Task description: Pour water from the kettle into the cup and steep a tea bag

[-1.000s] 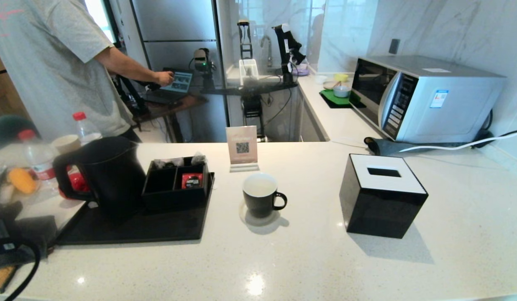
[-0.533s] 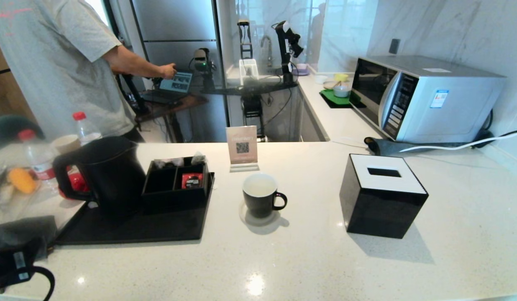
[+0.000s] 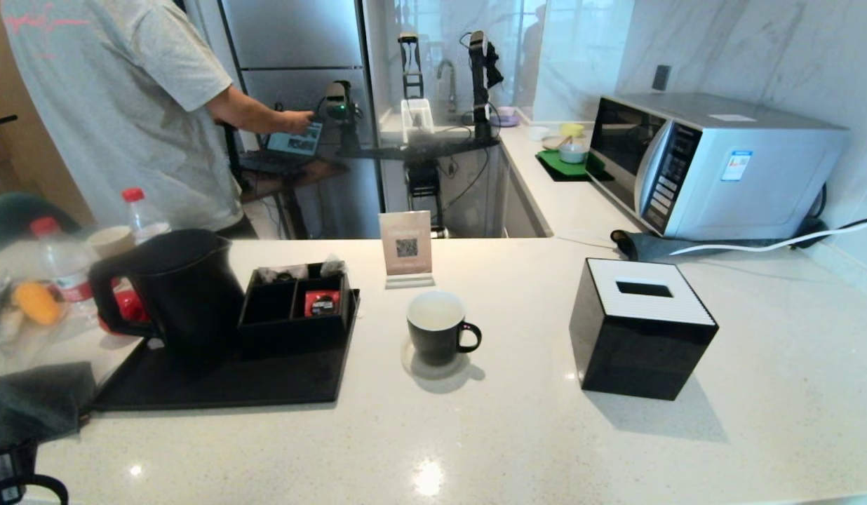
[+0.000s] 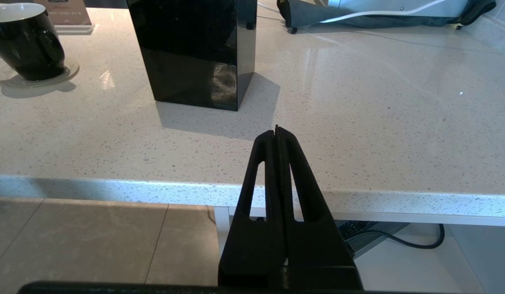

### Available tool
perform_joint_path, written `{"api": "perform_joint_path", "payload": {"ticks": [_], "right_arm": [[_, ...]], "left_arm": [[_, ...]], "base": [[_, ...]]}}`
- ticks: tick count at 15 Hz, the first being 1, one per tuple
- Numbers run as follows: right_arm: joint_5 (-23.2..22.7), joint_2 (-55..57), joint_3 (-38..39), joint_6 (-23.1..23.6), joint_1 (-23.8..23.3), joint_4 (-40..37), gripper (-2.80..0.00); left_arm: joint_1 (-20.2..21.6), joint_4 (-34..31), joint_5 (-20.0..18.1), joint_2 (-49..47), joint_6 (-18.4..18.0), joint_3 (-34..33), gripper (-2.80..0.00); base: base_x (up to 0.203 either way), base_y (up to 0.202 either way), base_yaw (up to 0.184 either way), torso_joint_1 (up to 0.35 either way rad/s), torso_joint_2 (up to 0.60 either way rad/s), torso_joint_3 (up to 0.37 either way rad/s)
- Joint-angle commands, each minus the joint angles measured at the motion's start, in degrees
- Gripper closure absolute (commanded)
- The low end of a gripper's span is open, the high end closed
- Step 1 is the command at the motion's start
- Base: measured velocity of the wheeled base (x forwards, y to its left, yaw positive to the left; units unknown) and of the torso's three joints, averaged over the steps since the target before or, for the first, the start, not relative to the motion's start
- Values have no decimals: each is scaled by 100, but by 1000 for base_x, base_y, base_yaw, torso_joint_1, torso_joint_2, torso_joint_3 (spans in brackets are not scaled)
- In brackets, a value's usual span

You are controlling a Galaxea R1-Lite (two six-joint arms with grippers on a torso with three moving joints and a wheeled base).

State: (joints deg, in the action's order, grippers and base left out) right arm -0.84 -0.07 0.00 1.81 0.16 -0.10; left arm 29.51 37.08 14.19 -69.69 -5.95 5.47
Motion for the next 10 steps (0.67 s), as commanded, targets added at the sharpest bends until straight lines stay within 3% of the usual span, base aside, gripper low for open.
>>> {"api": "perform_joint_path", "payload": {"ticks": [1, 3, 6, 8, 10], "right_arm": [[-3, 7, 0, 4, 2, 1, 0], [-3, 7, 0, 4, 2, 1, 0], [-3, 7, 0, 4, 2, 1, 0], [-3, 7, 0, 4, 2, 1, 0], [-2, 7, 0, 4, 2, 1, 0]], "left_arm": [[137, 716, -3, -883, -13, 16, -280], [182, 1723, -40, -1729, -26, 38, -280], [245, 3850, -347, -3086, -72, 19, -280], [378, 5038, -878, -3744, -210, -44, -280], [517, 5283, -1505, -3826, -297, -62, -280]], "base": [[0, 0, 0, 0, 0, 0], [0, 0, 0, 0, 0, 0], [0, 0, 0, 0, 0, 0], [0, 0, 0, 0, 0, 0], [0, 0, 0, 0, 0, 0]]}}
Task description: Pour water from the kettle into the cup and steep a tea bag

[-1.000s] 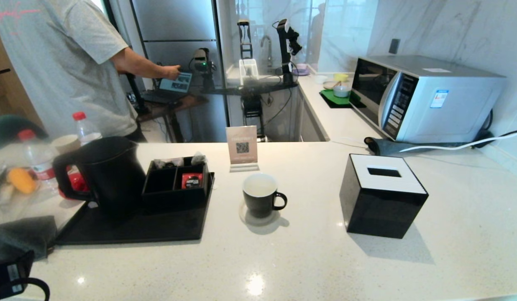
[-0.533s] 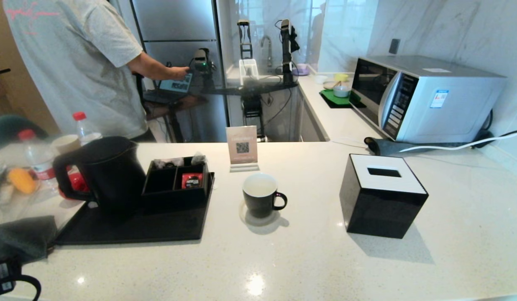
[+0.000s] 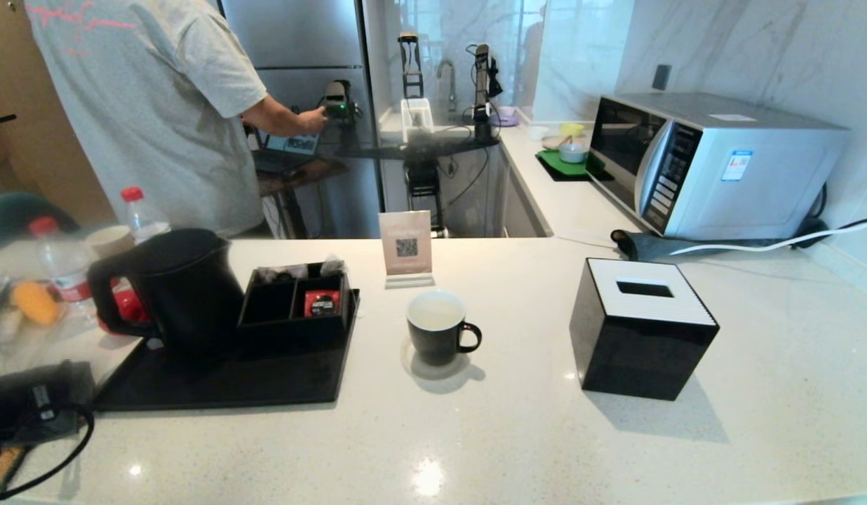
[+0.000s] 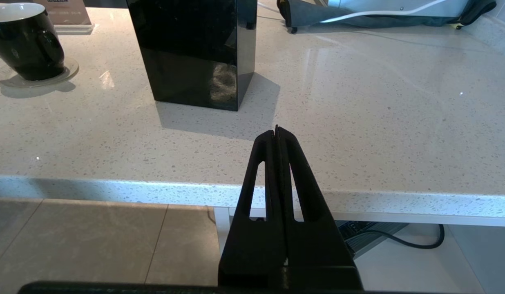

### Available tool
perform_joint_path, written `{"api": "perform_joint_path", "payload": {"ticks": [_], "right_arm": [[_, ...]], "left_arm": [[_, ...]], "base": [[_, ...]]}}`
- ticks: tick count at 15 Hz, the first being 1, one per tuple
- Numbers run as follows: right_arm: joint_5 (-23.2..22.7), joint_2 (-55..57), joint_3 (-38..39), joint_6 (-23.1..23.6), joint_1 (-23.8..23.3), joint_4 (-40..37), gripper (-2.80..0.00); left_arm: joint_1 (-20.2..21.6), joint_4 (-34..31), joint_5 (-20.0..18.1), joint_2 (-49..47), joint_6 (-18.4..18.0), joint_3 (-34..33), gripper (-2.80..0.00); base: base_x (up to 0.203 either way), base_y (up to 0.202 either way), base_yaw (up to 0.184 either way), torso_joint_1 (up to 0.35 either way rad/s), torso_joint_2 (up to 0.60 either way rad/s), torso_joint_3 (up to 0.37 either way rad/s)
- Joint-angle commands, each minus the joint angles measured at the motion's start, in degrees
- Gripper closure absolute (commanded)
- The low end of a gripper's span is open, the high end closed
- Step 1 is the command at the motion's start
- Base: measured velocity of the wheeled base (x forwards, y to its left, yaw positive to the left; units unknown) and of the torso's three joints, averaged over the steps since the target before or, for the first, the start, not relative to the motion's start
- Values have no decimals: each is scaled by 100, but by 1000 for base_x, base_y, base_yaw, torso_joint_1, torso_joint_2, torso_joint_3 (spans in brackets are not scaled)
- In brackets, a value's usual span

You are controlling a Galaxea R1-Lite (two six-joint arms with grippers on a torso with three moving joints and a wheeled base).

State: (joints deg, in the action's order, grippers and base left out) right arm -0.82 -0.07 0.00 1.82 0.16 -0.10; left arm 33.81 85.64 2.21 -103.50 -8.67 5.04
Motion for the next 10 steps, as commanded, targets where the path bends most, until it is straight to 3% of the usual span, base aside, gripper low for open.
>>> {"api": "perform_joint_path", "payload": {"ticks": [1, 5, 10], "right_arm": [[-6, 7, 0, 3, 2, 1, 0], [-6, 7, 0, 3, 2, 1, 0], [-6, 7, 0, 3, 2, 1, 0]], "left_arm": [[90, 431, -448, -443, -29, -15, -280], [91, 432, -812, -561, -38, 157, -280], [99, 432, -863, -855, -45, 670, -280]], "base": [[0, 0, 0, 0, 0, 0], [0, 0, 0, 0, 0, 0], [0, 0, 0, 0, 0, 0]]}}
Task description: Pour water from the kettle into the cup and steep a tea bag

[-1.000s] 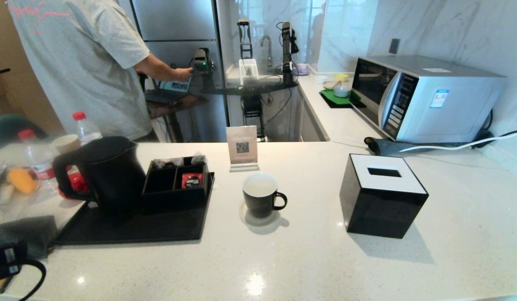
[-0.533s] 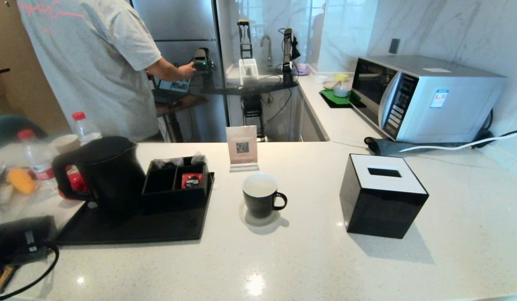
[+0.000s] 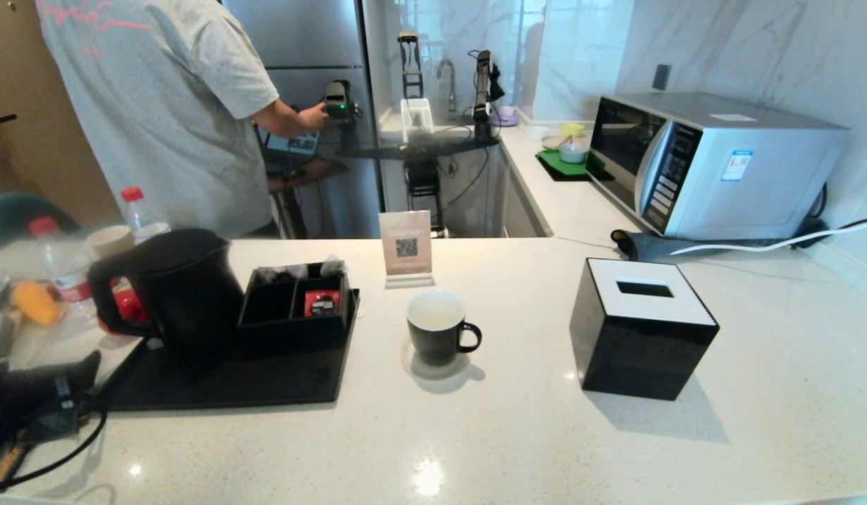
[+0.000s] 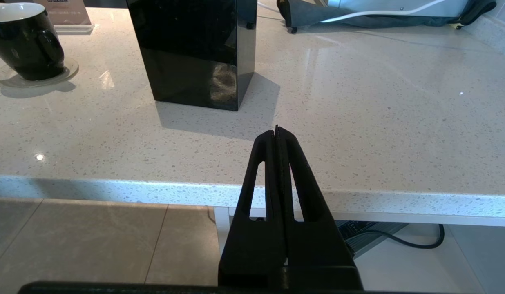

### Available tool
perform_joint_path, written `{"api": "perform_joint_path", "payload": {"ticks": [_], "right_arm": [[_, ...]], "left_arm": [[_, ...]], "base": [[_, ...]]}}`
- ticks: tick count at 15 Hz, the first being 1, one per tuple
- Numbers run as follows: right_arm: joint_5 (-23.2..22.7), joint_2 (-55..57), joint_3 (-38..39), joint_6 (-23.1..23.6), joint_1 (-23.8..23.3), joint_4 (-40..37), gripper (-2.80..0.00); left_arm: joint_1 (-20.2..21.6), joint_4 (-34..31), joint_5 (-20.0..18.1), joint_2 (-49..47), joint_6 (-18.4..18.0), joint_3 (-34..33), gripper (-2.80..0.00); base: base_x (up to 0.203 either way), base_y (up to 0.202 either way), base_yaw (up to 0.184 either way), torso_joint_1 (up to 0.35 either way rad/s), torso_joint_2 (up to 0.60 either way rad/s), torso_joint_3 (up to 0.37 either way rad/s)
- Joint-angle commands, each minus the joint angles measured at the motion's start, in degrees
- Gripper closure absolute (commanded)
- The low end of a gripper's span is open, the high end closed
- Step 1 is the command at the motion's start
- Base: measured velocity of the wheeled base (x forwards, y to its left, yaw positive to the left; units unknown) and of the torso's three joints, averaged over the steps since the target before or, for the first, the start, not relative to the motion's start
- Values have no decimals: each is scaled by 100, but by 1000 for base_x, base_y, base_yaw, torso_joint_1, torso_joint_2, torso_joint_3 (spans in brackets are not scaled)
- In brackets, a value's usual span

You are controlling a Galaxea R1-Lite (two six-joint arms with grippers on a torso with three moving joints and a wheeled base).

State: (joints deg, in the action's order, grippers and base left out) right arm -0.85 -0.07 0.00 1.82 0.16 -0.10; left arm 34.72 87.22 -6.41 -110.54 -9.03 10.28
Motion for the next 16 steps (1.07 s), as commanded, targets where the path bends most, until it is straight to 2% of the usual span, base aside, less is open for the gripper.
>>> {"api": "perform_joint_path", "payload": {"ticks": [1, 4, 10, 16], "right_arm": [[-2, 7, 0, 3, 2, 1, 0], [-2, 7, 0, 3, 2, 1, 0], [-2, 7, 0, 3, 2, 1, 0], [-2, 7, 0, 3, 2, 1, 0]], "left_arm": [[9, 274, 0, -220, -7, 194, -280], [-8, 274, -74, -446, -2, 481, -280], [-9, 274, -701, -749, 7, 950, -280], [-18, 274, -765, -942, 7, 1291, -280]], "base": [[0, 0, 0, 0, 0, 0], [0, 0, 0, 0, 0, 0], [0, 0, 0, 0, 0, 0], [0, 0, 0, 0, 0, 0]]}}
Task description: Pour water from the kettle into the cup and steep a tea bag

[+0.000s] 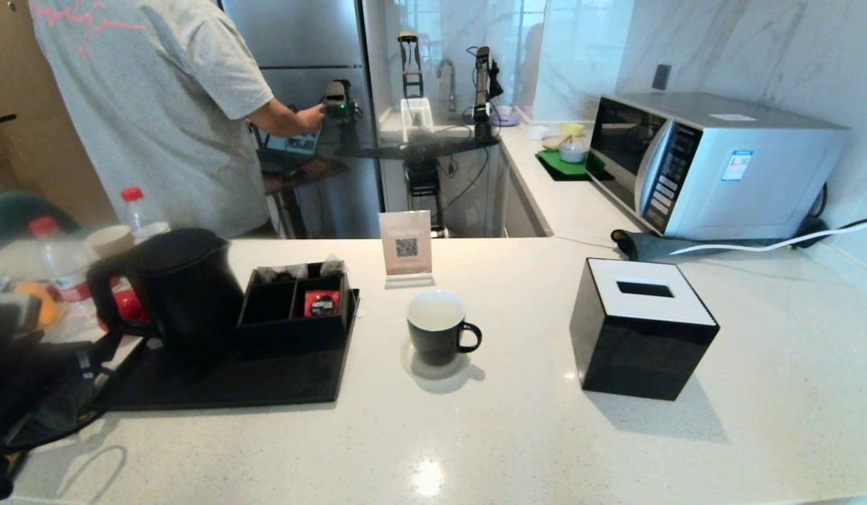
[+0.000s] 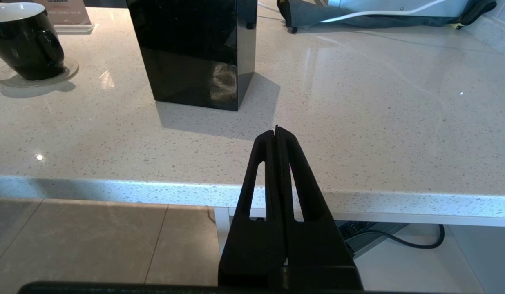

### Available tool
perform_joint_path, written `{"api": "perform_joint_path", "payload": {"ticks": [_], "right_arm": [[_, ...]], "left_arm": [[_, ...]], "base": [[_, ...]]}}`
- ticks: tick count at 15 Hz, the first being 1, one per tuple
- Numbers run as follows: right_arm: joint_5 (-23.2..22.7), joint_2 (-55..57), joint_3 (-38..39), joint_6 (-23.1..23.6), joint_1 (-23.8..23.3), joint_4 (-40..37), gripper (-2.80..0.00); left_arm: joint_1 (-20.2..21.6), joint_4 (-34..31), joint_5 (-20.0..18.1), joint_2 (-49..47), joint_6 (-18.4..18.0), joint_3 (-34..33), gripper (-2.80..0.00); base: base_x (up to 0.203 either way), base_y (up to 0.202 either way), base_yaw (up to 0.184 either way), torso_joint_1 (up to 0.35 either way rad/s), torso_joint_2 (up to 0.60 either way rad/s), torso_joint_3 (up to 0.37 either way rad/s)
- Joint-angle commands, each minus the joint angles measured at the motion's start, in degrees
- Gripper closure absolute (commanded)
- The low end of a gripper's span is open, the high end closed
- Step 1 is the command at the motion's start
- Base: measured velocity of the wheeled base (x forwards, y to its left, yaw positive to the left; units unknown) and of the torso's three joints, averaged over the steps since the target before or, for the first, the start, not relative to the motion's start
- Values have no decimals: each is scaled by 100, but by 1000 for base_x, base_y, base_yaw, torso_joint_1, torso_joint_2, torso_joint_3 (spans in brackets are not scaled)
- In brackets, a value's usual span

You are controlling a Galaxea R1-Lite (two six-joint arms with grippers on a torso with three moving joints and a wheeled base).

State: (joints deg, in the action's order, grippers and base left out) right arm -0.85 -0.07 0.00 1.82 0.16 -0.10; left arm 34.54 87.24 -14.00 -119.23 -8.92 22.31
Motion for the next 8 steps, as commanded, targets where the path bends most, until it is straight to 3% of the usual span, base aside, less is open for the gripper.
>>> {"api": "perform_joint_path", "payload": {"ticks": [1, 8], "right_arm": [[-3, 7, 0, 3, 2, 1, 0], [-3, 7, 0, 3, 2, 1, 0]], "left_arm": [[-1, 272, -9, -114, -4, 159, -280], [-61, 272, -296, -346, 22, 634, -280]], "base": [[0, 0, 0, 0, 0, 0], [0, 0, 0, 0, 0, 0]]}}
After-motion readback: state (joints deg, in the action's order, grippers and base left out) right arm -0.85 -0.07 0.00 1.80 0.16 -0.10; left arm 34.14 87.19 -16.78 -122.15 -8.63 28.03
